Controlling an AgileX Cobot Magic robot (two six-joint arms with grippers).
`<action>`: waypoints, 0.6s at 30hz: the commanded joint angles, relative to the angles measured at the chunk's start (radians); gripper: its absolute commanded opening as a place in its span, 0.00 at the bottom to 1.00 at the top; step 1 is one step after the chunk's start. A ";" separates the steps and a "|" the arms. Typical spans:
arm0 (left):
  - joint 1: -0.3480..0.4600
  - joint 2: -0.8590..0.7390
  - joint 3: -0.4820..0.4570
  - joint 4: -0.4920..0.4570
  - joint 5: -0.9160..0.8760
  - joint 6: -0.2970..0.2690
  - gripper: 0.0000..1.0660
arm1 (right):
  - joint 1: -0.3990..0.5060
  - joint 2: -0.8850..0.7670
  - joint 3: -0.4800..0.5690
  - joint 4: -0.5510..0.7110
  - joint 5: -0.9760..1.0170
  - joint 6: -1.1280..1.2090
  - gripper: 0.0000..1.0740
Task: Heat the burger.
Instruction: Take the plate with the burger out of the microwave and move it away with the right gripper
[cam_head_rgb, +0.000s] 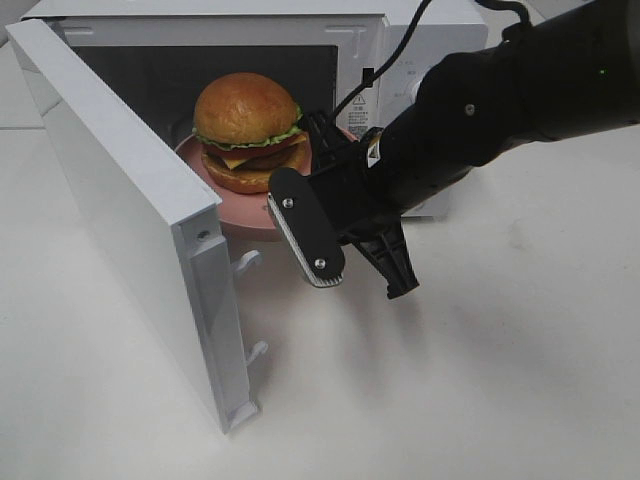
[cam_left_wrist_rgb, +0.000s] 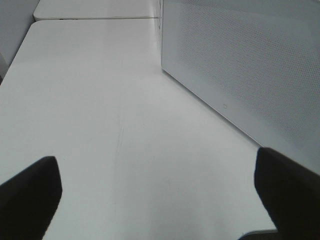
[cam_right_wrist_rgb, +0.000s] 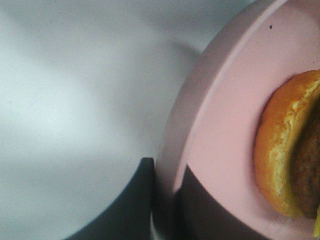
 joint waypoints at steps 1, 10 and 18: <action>0.003 -0.015 0.004 -0.003 -0.014 0.000 0.93 | -0.004 -0.068 0.052 0.006 -0.101 -0.008 0.00; 0.003 -0.015 0.004 -0.003 -0.014 0.000 0.93 | -0.004 -0.169 0.208 -0.004 -0.170 -0.006 0.00; 0.003 -0.015 0.004 -0.003 -0.014 0.000 0.93 | -0.004 -0.234 0.292 -0.004 -0.170 -0.005 0.00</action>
